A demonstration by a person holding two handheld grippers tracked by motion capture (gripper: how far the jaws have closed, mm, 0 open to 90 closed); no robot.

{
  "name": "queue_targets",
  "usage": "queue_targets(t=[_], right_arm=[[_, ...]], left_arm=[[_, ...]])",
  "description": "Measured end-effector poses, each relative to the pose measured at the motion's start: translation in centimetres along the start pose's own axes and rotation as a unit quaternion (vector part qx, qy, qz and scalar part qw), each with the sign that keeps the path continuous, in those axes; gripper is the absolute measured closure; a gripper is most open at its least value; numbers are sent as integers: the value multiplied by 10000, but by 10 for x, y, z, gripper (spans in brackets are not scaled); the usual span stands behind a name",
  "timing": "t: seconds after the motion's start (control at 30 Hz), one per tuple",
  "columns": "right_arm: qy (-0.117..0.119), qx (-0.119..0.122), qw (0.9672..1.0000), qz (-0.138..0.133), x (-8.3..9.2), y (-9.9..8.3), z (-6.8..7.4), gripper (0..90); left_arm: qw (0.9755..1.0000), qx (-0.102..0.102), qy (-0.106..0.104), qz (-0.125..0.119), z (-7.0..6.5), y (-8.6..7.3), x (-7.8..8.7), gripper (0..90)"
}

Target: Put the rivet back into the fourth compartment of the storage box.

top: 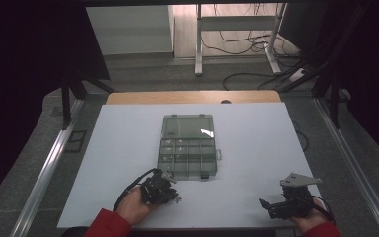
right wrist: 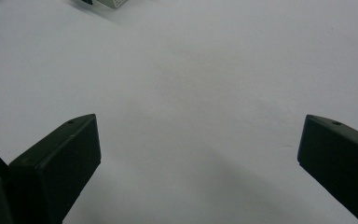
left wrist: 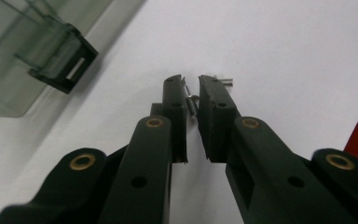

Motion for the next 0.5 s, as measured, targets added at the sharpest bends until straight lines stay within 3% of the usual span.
queue_targets(t=[0.37, 0.5], right_arm=[[6, 20, 10000, -10, 0, 0, 0, 0], [11, 18, 10000, -47, 0, 1, 0, 0]], left_arm=[[9995, 213, -176, -128, 8, 3, 11, 821], [9994, 207, -120, -248, 12, 8, 17, 820]])
Point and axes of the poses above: each handheld gripper's, and its own axes: x roughly backward along the jaws, y roughly out of its top, z roughly to its left, the point moved 5 cm from there along -x, roughly forward along the jaws, and after that the axes turned 5 degrees about y, right-handed, at the moved point
